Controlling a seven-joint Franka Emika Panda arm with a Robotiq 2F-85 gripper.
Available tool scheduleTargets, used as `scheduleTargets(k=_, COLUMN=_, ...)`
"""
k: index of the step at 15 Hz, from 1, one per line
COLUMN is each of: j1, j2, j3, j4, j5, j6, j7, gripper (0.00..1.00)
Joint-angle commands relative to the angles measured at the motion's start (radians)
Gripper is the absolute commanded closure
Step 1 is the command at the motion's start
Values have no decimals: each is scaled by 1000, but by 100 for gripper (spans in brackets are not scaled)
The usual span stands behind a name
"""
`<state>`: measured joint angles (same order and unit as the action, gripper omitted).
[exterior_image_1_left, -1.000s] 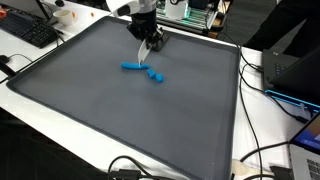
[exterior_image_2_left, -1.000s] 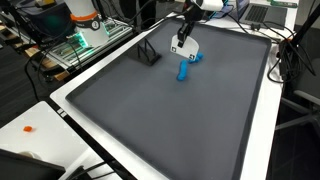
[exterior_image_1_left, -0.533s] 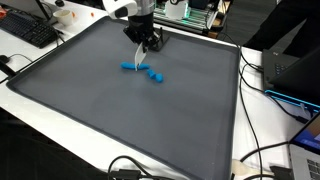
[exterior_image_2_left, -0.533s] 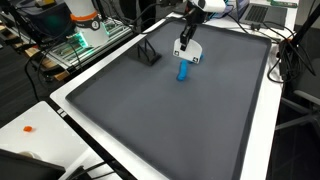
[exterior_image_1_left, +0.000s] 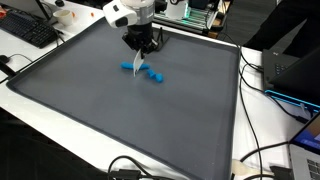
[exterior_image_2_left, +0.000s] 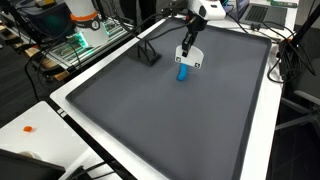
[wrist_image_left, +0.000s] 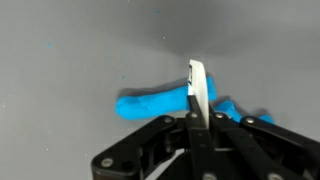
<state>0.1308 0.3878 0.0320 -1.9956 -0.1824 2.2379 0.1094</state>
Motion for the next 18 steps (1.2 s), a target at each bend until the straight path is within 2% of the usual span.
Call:
scheduleTargets(k=1, j1=1, j2=14, j3=-9, j4=-9, j5=-43, j6=27, j7=-21, gripper=99)
scheduleTargets(k=10, j1=1, j2=39, j3=-10, j4=-27, j5=-75, j6=67, j7=-59, gripper=99)
scheduleTargets(k=18, j1=-4, j2=41, j3=-11, j4=-76, j5=-59, j6=119, j7=-49, gripper=99)
